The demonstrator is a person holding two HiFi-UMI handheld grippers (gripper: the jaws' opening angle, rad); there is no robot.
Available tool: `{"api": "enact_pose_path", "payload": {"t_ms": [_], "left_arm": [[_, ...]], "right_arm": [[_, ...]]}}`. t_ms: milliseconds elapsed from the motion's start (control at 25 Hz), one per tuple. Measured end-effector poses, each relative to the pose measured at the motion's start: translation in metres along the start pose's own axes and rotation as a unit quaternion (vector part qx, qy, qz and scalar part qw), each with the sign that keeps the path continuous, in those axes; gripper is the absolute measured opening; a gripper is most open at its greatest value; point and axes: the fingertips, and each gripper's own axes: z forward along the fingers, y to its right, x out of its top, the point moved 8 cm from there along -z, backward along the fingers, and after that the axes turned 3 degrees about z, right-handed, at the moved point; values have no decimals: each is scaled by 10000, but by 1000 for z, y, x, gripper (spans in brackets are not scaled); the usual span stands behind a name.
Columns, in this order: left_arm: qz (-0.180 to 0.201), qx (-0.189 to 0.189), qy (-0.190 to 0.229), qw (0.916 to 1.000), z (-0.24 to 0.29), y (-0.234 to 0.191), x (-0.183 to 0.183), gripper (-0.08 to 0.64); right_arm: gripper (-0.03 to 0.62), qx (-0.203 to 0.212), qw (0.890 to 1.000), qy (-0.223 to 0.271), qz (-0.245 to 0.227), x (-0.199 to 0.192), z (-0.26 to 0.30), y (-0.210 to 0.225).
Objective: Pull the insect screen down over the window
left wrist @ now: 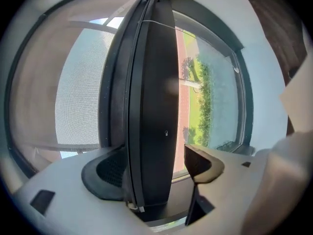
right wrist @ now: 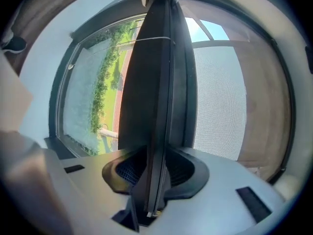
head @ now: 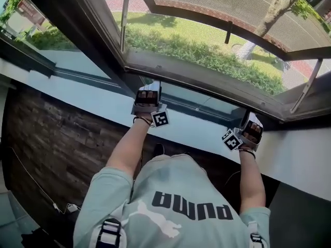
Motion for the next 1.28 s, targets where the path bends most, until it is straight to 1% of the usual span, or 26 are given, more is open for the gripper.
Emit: {"api": "enact_pose_path", "payload": {"t_ms": [80,160,200,280,360,480,520,600,680,720,800,840,880,960,1000,1040,1120,1200,1280], "left_arm": [[92,89,147,9998,4,3,-3,357],[47,56,250,9997,5,7,-4,357],[-41,-19,286,9996,5,8,-4,357],[-267,-268,316,9988,0,4,-4,357],[-286,-406,280,9984,-3,-6,-7,354],[-122,-176,376,9991,1,-11,-12,307],[-162,-104,387,9991,1,-10,-11,307],[-312,-37,233,9992,4,-7,-6,307],[-430,-5,164,9989,9,-1,-4,307],[-456,19,256,9986,9,3,-5,313],[-487,102,592,9970,8,5,-9,318],[-525,110,722,9960,7,3,-11,312],[-577,61,767,9954,6,-1,-13,308],[-624,-116,639,9959,7,-3,-16,305],[-600,-194,522,9966,9,-1,-17,279],[-567,-256,405,9972,10,1,-18,268],[-556,-338,238,9976,12,3,-20,272],[-629,-384,163,9971,11,-2,-17,272],[-692,-290,174,9970,8,-12,-11,272]], "right_arm": [[107,-229,9997,-32,86,2,4,-4],[109,-298,9994,-21,158,5,5,-7],[109,-218,9996,-23,172,5,5,-6],[107,143,9998,-46,124,4,1,2],[107,467,9989,0,-3,3,-1,10],[107,631,9974,206,-282,-1,0,14],[107,604,9971,264,-373,-3,0,14],[107,478,9973,316,-461,-3,2,13],[83,274,9981,367,-409,-3,5,7],[84,153,9985,398,-347,-3,5,3],[92,14,9992,363,-143,-3,4,-1],[91,34,9996,280,-34,-1,2,0],[89,120,9998,178,47,2,2,3],[91,372,9992,63,138,11,6,9],[97,436,9988,102,198,15,8,12],[98,441,9984,195,290,18,10,14],[98,422,9976,342,429,22,10,16],[98,475,9976,312,394,19,8,14],[117,514,9981,223,267,11,8,13]]}}
